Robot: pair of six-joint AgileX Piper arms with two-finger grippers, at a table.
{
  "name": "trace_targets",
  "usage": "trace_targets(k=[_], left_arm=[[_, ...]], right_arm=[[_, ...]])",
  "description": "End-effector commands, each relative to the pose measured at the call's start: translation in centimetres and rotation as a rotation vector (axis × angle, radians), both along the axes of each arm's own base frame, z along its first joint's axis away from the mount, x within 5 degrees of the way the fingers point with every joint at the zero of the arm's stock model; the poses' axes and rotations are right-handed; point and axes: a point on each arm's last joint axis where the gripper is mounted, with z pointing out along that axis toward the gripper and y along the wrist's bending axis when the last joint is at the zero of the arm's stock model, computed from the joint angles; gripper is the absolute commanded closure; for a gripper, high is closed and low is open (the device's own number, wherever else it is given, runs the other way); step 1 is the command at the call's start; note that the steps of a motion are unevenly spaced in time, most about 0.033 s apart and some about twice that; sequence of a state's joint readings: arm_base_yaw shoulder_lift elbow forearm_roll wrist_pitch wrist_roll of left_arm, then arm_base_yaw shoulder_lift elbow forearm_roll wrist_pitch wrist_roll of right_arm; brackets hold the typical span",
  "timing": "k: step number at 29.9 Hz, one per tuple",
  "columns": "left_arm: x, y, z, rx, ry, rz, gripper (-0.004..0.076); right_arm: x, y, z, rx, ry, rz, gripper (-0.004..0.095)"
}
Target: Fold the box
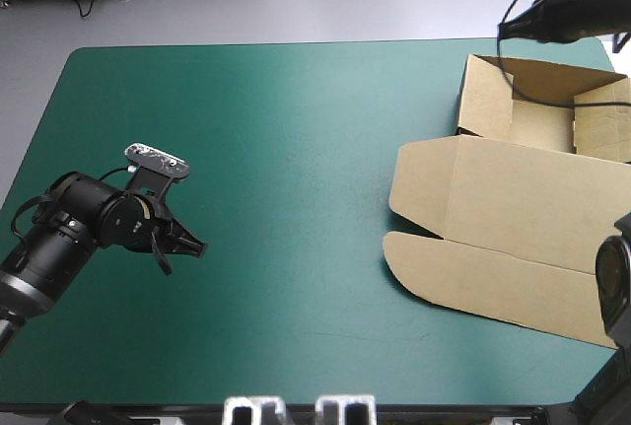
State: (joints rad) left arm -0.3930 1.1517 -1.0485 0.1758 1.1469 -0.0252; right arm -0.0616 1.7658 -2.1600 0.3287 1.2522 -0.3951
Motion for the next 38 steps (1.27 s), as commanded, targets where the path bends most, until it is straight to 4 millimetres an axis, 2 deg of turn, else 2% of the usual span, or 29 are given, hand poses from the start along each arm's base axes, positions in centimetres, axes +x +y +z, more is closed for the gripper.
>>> trace_targets(k=[1, 5, 8, 16, 22, 28, 38], left_arm=[[-0.4, 0.2, 1.8, -0.04, -0.111, 0.003, 0.0733], [-1.2, 0.7, 2.9, -0.05, -0.182, -0.002, 0.0733], [-2.2, 1.1, 3.5, -0.054, -0.206, 0.001, 0.0733], [-2.6, 1.1, 3.7, -0.089, -0.208, 0.007, 0.0733], [-3.0, 0.5, 3.3, -0.151, -0.151, -0.004, 0.0733], [-3.5, 0.3, 1.8, -0.171, -0.06, 0.01, 0.0733], [-4.4, -0.4, 1.6, -0.257, 0.045, 0.009, 0.0733]], right_arm=[[-3.9, 3.3, 0.8, -0.067, -0.007, 0.104, 0.0925], [-7.1, 5.6, -1.6, -0.099, 0.09, 0.185, 0.0926], [-9.2, 6.0, -3.6, -0.085, 0.166, 0.204, 0.0926], [-15.8, 4.9, -8.2, -0.064, 0.293, 0.162, 0.0925], [-20.7, 3.9, -10.4, -0.047, 0.304, 0.099, 0.0925], [-22.9, 2.8, -11.0, -0.101, 0.266, 0.032, 0.0925], [-23.3, 2.8, -11.2, -0.092, 0.307, 0.028, 0.0925]])
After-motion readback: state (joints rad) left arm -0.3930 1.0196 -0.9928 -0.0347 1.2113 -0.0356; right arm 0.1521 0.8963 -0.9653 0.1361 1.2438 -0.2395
